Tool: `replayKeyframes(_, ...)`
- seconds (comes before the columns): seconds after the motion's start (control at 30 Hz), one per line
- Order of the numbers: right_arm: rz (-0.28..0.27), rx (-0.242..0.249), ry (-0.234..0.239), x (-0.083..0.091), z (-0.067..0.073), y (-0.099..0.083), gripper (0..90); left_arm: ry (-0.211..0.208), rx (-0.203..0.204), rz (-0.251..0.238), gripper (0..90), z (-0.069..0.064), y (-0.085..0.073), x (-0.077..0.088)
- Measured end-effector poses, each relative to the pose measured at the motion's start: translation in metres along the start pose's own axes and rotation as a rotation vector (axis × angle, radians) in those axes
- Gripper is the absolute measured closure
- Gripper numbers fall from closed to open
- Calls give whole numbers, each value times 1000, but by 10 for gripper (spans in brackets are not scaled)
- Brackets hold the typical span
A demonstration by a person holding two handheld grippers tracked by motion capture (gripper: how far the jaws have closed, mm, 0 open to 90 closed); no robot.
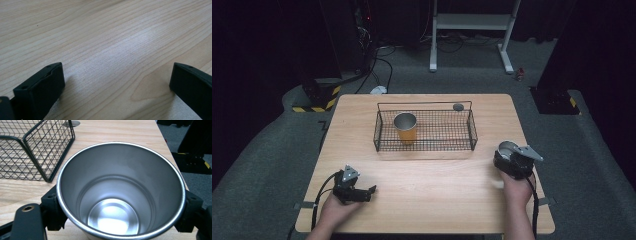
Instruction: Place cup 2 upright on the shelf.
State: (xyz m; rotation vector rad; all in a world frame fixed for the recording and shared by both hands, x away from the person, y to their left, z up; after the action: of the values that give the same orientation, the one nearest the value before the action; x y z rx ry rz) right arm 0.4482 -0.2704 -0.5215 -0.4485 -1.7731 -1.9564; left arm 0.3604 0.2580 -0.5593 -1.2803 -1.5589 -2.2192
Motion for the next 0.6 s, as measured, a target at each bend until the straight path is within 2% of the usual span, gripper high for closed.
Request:
replayKeyframes(0.37, 4, 21, -2, 4, 4, 0, 182, 0, 0, 0, 2, 0, 0, 0)
replayKeyframes(0.6, 0, 13, -4, 5, 3, 0, 182, 0, 1, 1, 3, 0, 0, 0)
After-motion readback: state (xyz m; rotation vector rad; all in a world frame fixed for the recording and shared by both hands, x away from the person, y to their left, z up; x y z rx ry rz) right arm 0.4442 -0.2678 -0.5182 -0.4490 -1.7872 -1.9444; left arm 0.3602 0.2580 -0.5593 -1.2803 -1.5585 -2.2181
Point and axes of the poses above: each handheld gripper's, and its own axes: x roughly backward along the jaws, y roughly out of its top, z roughly to its left, the point moved 4 cm from there along -x, roughly forward along the jaws, and after that the axes turned 8 degrees about -x, right-handed, at the moved point
